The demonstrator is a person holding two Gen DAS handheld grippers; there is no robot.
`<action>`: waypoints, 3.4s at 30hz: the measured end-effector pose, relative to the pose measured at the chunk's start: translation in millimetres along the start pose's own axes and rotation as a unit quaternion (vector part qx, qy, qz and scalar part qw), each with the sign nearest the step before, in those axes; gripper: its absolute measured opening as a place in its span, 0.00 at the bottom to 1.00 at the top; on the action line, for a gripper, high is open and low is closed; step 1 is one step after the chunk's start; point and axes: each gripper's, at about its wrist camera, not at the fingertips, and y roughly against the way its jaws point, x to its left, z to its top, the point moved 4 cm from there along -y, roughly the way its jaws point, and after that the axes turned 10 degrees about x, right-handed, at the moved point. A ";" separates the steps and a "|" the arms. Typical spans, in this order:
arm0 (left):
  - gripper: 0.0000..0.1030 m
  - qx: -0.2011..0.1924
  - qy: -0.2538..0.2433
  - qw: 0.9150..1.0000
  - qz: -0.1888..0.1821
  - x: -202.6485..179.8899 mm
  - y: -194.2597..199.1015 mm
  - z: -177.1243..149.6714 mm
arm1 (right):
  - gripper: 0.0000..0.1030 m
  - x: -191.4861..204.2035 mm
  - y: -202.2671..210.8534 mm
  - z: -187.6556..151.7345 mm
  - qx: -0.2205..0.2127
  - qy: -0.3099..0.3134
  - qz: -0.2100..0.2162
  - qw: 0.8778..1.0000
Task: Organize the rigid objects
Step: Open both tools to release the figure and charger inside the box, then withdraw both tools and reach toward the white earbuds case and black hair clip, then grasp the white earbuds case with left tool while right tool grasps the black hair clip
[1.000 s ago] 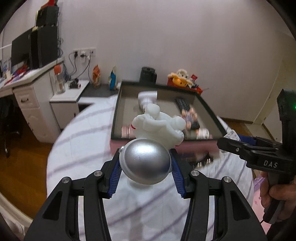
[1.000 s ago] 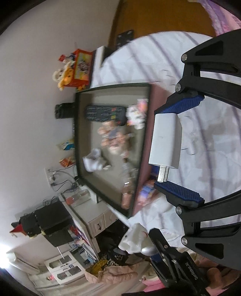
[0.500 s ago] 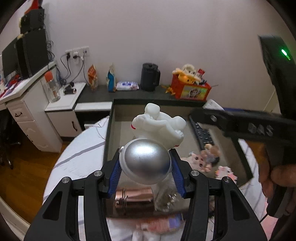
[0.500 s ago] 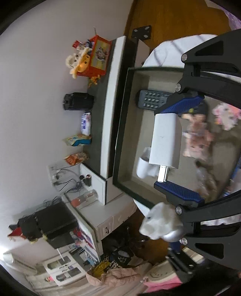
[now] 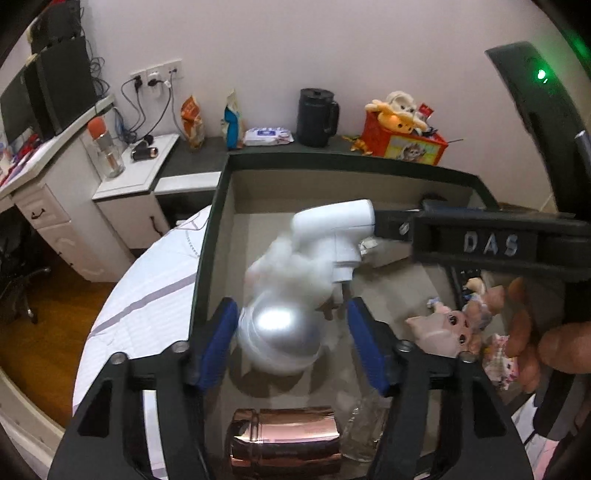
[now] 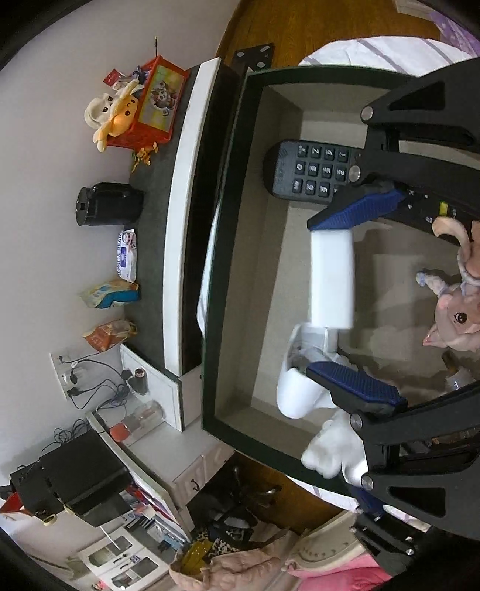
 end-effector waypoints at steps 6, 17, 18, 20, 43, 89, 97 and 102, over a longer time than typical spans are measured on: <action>0.90 -0.020 -0.002 1.000 0.019 -6.2 13.3 -0.3 | 0.90 -0.1 8.1 -5.6 -0.011 -0.014 -0.008 1.000; 0.97 -0.070 0.020 0.997 0.022 -1.6 69.7 -14.0 | 1.00 7.5 49.9 -33.0 -0.050 -0.034 -0.002 0.998; 0.98 -0.074 0.020 0.997 0.022 -1.8 75.7 -16.6 | 1.00 9.4 56.1 -37.6 -0.055 -0.034 0.000 0.998; 0.98 -0.082 0.020 0.996 0.023 -1.7 88.1 -23.2 | 1.00 11.7 66.9 -45.3 -0.064 -0.035 0.001 0.997; 1.00 -0.137 0.047 0.989 -0.009 0.5 203.0 -139.2 | 1.00 39.9 186.6 -215.9 -0.176 -0.045 -0.006 0.983; 1.00 -0.027 0.031 0.998 0.039 8.3 69.3 -168.6 | 1.00 9.2 69.7 -229.1 -0.055 -0.055 -0.067 0.995; 1.00 -0.005 0.020 0.999 0.043 13.4 29.2 -151.7 | 1.00 8.1 36.4 -200.8 -0.027 -0.031 -0.080 0.996; 0.99 0.000 0.014 0.999 0.044 13.9 16.1 -145.9 | 1.00 10.6 16.3 -194.1 -0.014 -0.013 -0.104 0.994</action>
